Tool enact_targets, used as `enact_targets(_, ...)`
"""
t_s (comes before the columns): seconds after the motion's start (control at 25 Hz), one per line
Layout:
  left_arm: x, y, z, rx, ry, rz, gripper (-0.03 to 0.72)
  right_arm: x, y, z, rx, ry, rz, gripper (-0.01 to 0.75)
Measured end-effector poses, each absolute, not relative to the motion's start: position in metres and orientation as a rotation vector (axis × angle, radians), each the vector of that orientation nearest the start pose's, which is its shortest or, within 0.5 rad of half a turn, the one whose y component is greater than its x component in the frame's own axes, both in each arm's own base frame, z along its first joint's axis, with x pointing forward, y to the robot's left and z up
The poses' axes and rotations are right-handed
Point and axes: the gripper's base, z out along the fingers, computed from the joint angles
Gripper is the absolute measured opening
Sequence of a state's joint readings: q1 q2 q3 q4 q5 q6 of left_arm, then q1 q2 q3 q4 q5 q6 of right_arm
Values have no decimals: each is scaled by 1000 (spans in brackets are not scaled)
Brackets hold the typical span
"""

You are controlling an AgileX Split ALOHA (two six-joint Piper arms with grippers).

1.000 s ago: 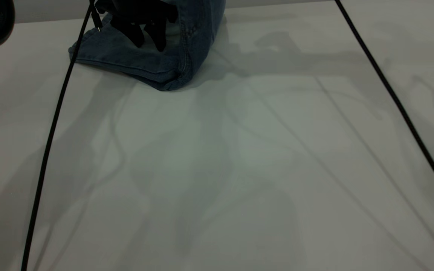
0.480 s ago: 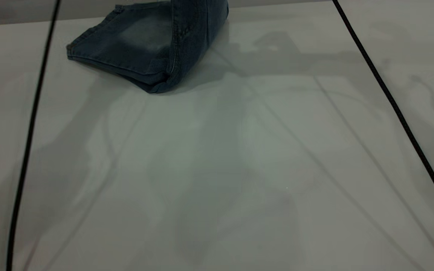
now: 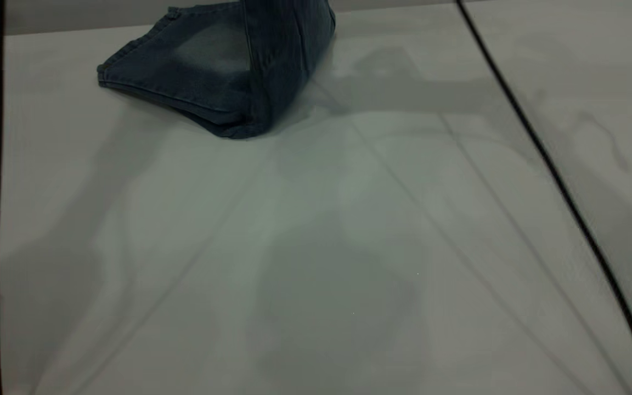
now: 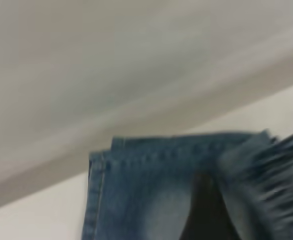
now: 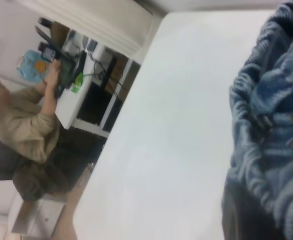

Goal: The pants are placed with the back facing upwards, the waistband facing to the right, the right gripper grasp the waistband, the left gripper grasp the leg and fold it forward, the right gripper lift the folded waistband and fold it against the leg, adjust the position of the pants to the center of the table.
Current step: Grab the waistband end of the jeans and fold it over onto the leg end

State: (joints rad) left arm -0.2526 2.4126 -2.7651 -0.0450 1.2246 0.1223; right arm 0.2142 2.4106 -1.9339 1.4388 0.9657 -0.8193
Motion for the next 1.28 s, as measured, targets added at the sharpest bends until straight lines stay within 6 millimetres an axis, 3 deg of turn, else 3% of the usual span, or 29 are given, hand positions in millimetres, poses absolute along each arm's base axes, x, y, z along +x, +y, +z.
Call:
enact_targets(0.12,487,-133,375,436,2255,-163,428,493,196,164,-241,2190,1443,98)
enact_targets(0.24,480,-132,388,434,2229,-180,428,493,209,149,-223,2185,1444,98)
enact_targets(0.68,480,-133,387,439,2230,-182,428,495,237,109,-91,2123,1512,98)
enact_targets(1.16,480,-134,387,467,2222,-196,428,503,270,98,-74,2112,1365,102)
enact_targets(1.28,480,-134,387,467,2222,-196,428,503,273,92,-41,2128,1316,165)
